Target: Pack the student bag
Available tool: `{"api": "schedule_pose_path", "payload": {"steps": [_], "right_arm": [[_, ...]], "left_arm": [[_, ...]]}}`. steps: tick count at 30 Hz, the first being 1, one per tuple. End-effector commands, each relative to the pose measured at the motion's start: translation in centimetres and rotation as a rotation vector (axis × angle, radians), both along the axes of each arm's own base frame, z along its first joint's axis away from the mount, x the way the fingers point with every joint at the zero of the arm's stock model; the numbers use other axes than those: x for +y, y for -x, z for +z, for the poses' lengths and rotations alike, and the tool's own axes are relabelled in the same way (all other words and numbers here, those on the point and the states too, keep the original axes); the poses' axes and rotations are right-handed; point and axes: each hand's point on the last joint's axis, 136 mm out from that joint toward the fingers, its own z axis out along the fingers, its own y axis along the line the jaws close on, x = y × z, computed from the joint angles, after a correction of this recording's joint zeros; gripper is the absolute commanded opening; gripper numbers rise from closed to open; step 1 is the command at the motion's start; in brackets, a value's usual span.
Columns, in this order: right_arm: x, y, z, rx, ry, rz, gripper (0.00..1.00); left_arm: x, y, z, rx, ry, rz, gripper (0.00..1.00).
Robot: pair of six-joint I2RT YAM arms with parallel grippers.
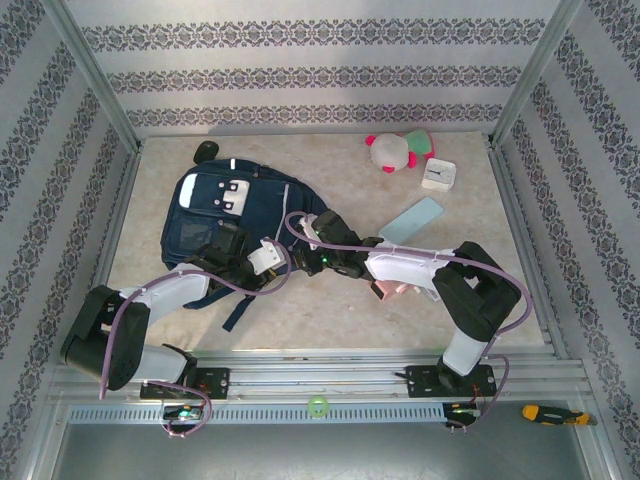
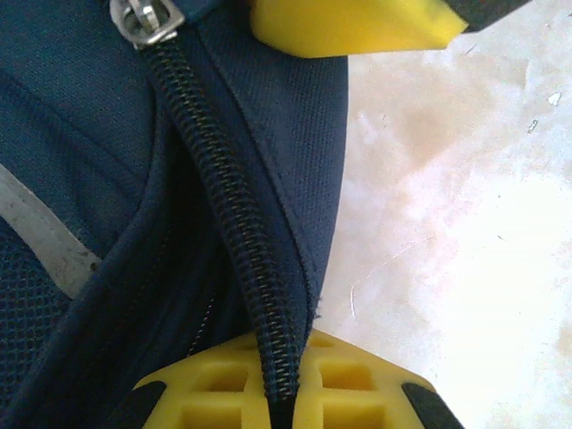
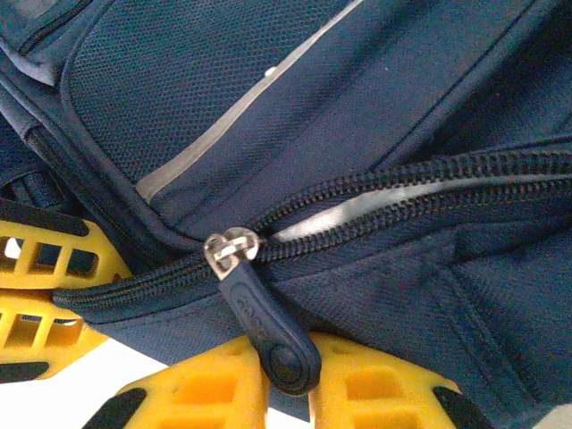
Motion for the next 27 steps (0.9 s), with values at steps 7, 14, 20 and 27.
{"api": "schedule_pose_path", "payload": {"steps": [7, 14, 20, 27], "right_arm": [[-0.8, -0.9, 2.6, -0.042, -0.069, -0.004, 0.04], [-2.3, -0.4, 3.4, 0.05, -0.145, 0.004, 0.0], [-2.3, 0.0, 4.0, 0.209, -0.255, 0.001, 0.0], [-3.6, 0.9, 3.2, 0.173, -0.157, -0.019, 0.32]], "left_arm": [[-1.4, 0.6, 0.3, 0.035, 0.049, -0.049, 0.0], [-1.0, 0.7, -0.1, 0.043, 0.018, -0.049, 0.0], [-1.0, 0.7, -0.3, 0.052, 0.013, -0.052, 0.0], [-1.2, 0.7, 0.3, 0.039, 0.032, -0.051, 0.0]]}}
